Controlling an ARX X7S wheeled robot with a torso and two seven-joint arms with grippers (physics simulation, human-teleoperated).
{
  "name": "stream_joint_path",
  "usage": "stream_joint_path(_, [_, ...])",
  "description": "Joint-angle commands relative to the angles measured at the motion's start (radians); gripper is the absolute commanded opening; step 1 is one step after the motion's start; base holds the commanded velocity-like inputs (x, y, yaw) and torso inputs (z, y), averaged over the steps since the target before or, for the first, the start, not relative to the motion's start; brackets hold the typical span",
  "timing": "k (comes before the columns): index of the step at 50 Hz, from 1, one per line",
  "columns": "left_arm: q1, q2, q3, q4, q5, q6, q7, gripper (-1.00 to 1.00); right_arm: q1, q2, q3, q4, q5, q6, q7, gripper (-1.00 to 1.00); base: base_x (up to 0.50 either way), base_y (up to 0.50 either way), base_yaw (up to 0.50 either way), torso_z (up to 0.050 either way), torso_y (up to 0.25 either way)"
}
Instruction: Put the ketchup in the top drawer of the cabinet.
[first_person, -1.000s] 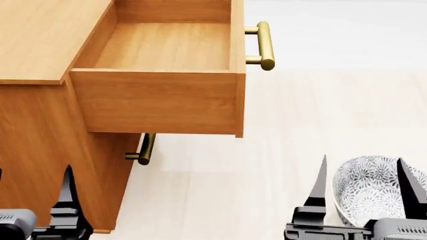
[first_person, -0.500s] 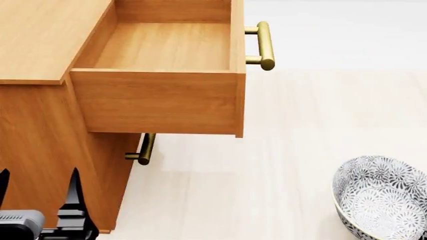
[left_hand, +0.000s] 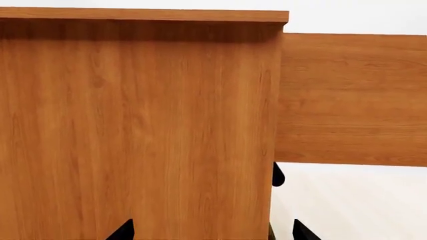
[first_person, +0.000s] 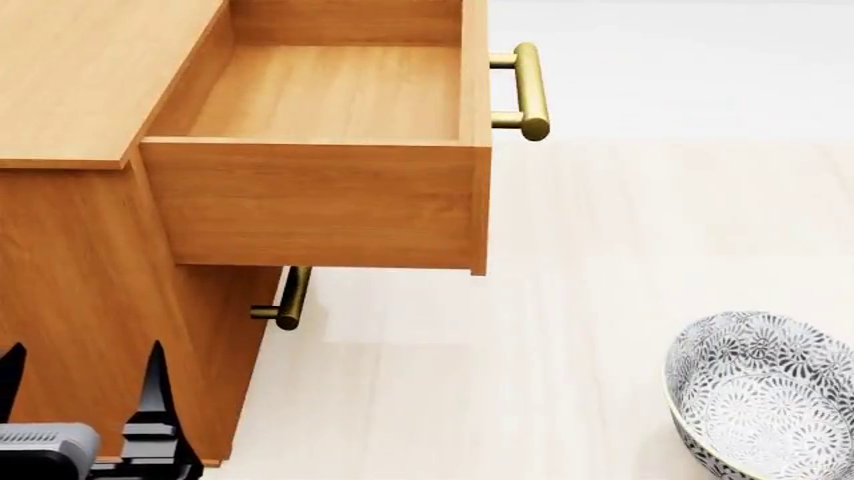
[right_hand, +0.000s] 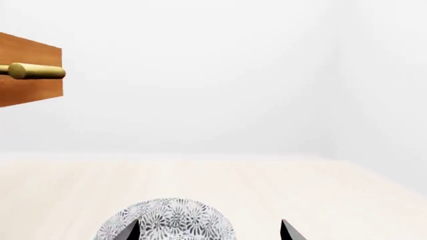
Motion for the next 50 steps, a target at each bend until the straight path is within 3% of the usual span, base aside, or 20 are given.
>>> stream_joint_path(1, [-0.004, -0.002, 0.009, -0.02, 0.002, 0.01, -0.005, 1.0, -0.128, -0.042, 0.029, -0.011, 0.018, -0.079, -0.067, 1.0, 0.0, 0.0, 0.0, 0.0, 0.0])
stream_joint_path(14, [-0.017, -0.003, 0.017, -0.045, -0.001, 0.017, -0.007, 1.0, -0.219, -0.062, 0.003, 0.033, 0.011, -0.13, -0.155, 1.0, 0.0, 0.0, 0.0, 0.0, 0.0])
stream_joint_path(50, [-0.021, -0.014, 0.029, -0.068, -0.011, 0.029, -0.022, 1.0, -0.277, -0.124, 0.03, 0.065, 0.024, -0.209, -0.175, 1.0, 0.0, 0.0, 0.0, 0.0, 0.0])
